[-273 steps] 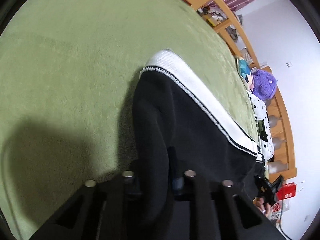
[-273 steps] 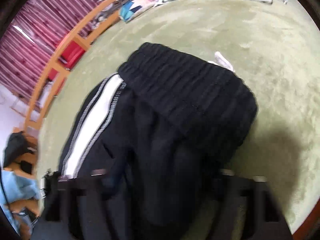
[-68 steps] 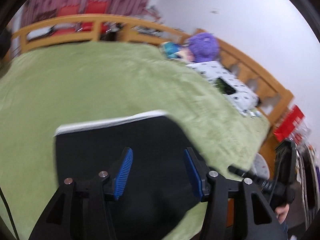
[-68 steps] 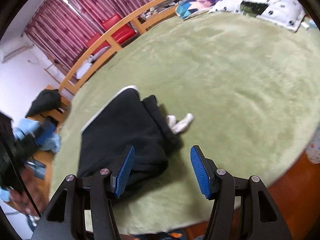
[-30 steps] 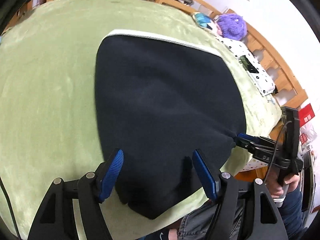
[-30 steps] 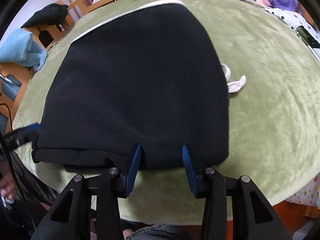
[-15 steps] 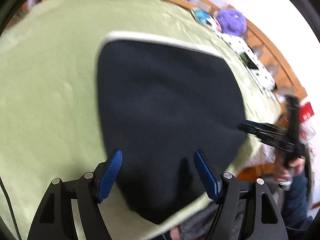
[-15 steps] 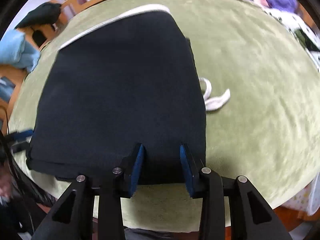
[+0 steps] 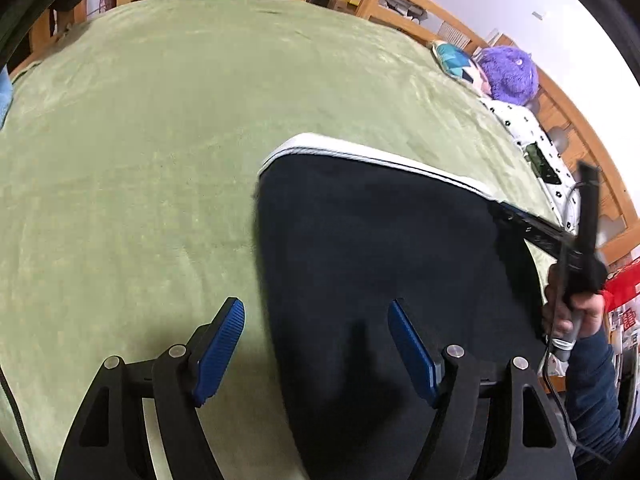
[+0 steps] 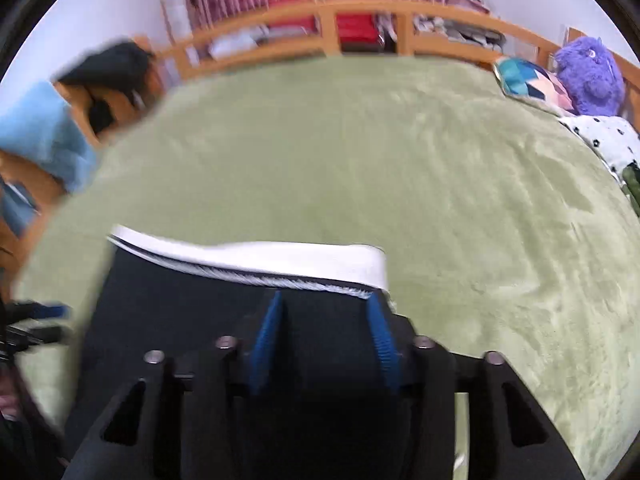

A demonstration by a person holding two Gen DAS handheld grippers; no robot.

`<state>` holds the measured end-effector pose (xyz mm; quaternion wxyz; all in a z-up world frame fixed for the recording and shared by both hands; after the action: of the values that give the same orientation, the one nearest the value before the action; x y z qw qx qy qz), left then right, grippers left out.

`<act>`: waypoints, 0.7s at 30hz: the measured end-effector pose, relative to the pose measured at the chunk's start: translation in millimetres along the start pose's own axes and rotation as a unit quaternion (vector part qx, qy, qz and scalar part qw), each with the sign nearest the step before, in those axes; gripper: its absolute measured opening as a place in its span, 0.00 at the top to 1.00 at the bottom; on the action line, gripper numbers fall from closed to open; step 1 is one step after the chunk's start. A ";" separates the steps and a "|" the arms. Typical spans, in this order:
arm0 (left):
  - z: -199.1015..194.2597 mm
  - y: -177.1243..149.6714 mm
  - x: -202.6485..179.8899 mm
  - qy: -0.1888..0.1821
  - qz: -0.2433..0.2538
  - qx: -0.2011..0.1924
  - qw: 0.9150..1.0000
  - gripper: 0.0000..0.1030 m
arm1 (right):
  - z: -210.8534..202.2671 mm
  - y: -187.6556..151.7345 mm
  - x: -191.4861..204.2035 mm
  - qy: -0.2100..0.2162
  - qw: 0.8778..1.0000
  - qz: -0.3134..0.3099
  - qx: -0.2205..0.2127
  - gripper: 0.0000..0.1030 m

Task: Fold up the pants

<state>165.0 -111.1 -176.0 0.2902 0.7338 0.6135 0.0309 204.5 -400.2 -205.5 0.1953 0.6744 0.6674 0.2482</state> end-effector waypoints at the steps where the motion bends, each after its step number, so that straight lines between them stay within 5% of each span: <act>1: 6.0 1.3 3.4 -0.001 -0.006 0.006 1.000 0.30 | 12.3 -4.4 -12.1 0.001 1.000 0.028 0.006 0.65; 6: 19.7 -1.6 11.5 -0.016 -0.024 0.016 0.999 0.30 | 12.9 -11.1 -42.4 0.036 0.994 0.106 0.012 0.61; 14: 44.3 -27.7 20.2 -0.077 -0.062 0.052 0.994 0.29 | -35.2 -57.7 -63.0 0.055 0.988 0.144 0.032 0.34; 17: 54.1 -29.2 16.8 -0.105 -0.073 0.050 0.990 0.29 | -37.9 -86.5 -71.0 0.098 0.978 0.174 0.062 0.29; 21: 62.8 -23.5 5.4 -0.095 -0.070 0.048 0.992 0.26 | -15.9 -110.5 -80.3 0.174 0.951 0.237 0.096 0.27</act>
<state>170.8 -128.6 -240.7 0.3131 0.7017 0.6338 -0.0889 107.4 -477.8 -264.4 -0.0535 0.7749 0.5330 0.3354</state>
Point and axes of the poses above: each gripper's, at about its wrist camera, not at the fingertips, and z roughly the way its jaws point, x to its left, y to its top, the point moved 1 cm from there along z, roughly the way its jaws point, and after that the axes turned 3 degrees about -x, right-handed, at the moved point
